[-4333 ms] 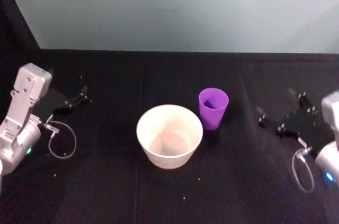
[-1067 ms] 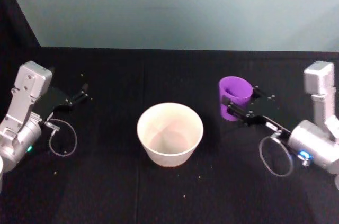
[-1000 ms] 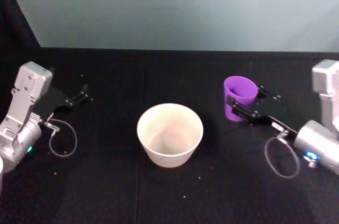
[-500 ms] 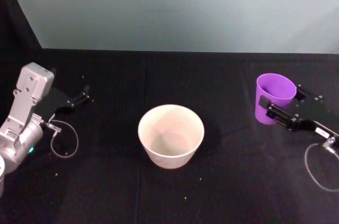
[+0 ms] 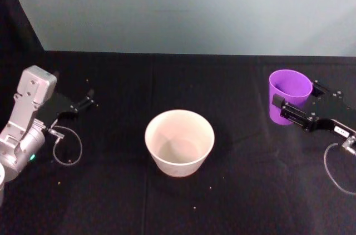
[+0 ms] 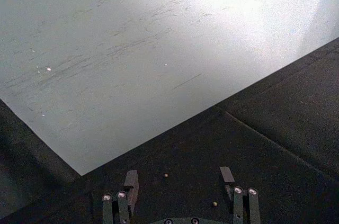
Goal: Pick up the cup and pour the mung beans from the cup into the bowl.
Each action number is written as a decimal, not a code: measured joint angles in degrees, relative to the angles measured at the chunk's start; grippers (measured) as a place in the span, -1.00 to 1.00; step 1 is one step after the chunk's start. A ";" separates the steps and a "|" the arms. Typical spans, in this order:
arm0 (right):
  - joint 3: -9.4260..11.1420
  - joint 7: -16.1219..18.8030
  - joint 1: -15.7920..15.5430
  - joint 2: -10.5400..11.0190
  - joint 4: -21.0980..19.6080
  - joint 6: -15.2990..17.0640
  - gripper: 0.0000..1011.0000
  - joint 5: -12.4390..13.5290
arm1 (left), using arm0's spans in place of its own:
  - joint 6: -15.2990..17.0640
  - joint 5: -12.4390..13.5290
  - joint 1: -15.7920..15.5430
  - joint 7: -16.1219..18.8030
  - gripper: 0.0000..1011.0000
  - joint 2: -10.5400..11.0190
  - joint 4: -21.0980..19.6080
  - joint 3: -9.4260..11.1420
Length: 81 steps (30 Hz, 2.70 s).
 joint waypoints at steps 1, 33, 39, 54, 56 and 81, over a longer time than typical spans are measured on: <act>0.01 0.00 -0.02 0.00 0.00 -0.01 0.44 0.00 | 0.00 0.00 0.00 0.00 0.98 0.00 0.00 0.00; 0.32 -0.02 -0.36 -0.07 -0.04 -0.34 0.44 -0.07 | 0.00 0.00 0.00 0.00 0.98 0.00 0.00 0.00; 0.32 -0.02 -0.37 -0.07 -0.04 -0.34 0.44 -0.06 | 0.00 0.00 0.00 0.00 0.98 0.00 0.00 0.00; 0.32 -0.02 -0.37 -0.06 -0.04 -0.34 0.44 -0.06 | 0.00 0.00 0.00 0.00 0.98 0.00 0.00 0.00; 0.32 -0.02 -0.37 -0.07 -0.04 -0.34 0.44 -0.06 | 0.00 0.00 0.00 0.00 0.98 0.00 0.00 0.00; 0.32 -0.02 -0.37 -0.07 -0.04 -0.34 0.44 -0.06 | 0.00 0.00 0.00 0.00 0.98 0.00 0.00 0.00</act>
